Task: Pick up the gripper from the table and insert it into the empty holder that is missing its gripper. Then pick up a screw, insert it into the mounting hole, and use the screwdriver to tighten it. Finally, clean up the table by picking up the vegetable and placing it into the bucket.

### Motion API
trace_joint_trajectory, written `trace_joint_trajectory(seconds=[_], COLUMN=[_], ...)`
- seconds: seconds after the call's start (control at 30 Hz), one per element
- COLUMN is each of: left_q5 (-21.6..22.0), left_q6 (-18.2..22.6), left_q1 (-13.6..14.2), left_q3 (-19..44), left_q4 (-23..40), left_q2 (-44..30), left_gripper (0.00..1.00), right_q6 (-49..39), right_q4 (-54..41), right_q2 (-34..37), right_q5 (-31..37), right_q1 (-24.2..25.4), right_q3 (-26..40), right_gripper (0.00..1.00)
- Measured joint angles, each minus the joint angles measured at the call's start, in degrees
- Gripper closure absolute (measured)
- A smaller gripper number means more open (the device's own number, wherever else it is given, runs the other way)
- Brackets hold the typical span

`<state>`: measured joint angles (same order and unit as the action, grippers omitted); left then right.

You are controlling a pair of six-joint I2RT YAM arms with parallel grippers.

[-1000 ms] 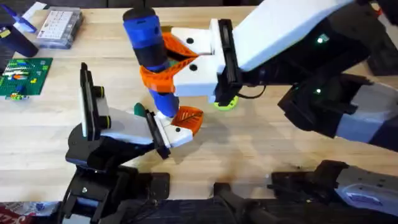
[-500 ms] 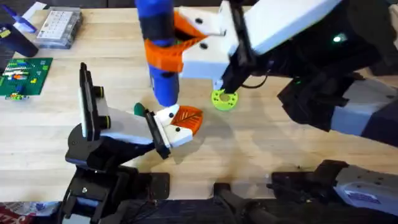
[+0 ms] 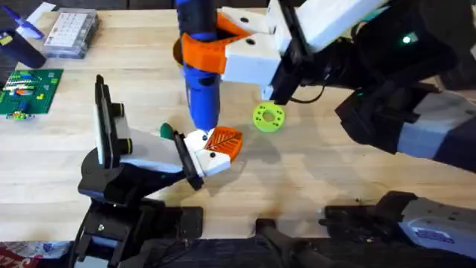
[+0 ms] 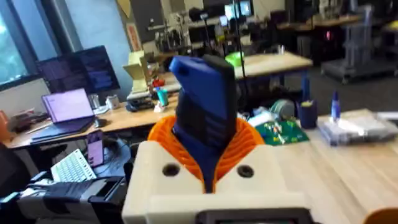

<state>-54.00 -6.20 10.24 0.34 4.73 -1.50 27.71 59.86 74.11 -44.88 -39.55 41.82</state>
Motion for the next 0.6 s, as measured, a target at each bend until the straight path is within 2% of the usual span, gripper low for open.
trace_joint_trajectory(seconds=[0.13,0.6], left_q5=[0.0,0.0], left_q6=[0.0,0.0], left_q1=[0.0,0.0], left_q3=[0.0,0.0], left_q4=[0.0,0.0], left_q2=[0.0,0.0], left_gripper=[0.984,0.984], right_q6=[0.2,-1.1], right_q4=[-3.4,-3.2], right_q2=[0.0,2.1], right_q5=[0.0,2.5], right_q1=[0.0,-1.1], right_q3=[0.0,0.0], right_gripper=[0.964,0.964])
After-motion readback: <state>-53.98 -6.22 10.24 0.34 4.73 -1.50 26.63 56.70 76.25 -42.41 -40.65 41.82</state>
